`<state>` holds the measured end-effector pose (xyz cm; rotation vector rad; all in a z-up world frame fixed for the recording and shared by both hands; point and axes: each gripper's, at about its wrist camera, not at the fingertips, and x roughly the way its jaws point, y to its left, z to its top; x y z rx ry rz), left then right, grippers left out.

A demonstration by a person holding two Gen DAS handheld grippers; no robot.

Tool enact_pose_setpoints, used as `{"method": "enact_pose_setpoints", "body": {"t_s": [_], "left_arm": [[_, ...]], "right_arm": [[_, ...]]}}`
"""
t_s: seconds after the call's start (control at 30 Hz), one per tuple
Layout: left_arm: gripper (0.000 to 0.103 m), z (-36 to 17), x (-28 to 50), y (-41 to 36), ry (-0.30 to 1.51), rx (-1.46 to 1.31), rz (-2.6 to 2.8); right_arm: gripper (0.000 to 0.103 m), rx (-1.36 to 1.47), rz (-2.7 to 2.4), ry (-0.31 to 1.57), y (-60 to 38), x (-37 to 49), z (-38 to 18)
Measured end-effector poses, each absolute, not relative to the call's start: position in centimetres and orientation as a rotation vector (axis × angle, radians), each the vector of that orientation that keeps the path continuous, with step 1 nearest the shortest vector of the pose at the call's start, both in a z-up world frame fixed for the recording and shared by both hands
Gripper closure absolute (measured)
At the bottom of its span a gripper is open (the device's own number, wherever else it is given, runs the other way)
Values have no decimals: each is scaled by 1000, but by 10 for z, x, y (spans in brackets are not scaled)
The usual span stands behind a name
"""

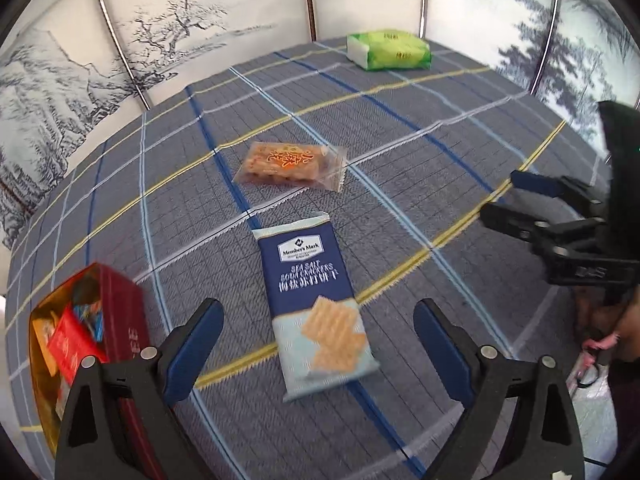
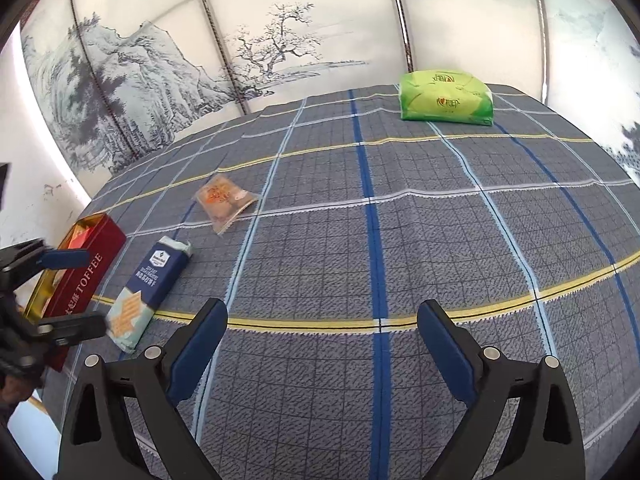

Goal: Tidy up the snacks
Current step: 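Grasp the blue soda cracker pack with the left gripper while the right gripper grasps the wrapped pastry, then carry the cracker pack into the gold tin and open the left gripper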

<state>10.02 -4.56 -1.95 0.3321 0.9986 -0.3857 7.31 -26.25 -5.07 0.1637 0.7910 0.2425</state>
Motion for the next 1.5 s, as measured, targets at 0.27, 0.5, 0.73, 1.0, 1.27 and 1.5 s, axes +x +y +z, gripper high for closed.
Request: {"method": "enact_pose_setpoints", "body": {"t_s": [0.27,0.5,0.73,1.0,1.27,1.5], "left_arm": [[47,-51,127,-40,1092,249,-408],[57,-47,112,-31,1069,161,-403],[56,-11,85,-11,979,68,-421],[56,13,80,14,939,-21,-408],[56,26,76,20,906,-15,-416],[56,36,63,29,870,-34,-388]], "right_arm": [[5,181,267,769,-264,70,-49],[5,184,310,789,-261,75,-48],[5,5,545,759,-213,125,-26],[8,-235,699,808,-131,205,-36],[51,-315,643,907,-106,236,-59],[65,-227,559,922,-132,185,-50]]}}
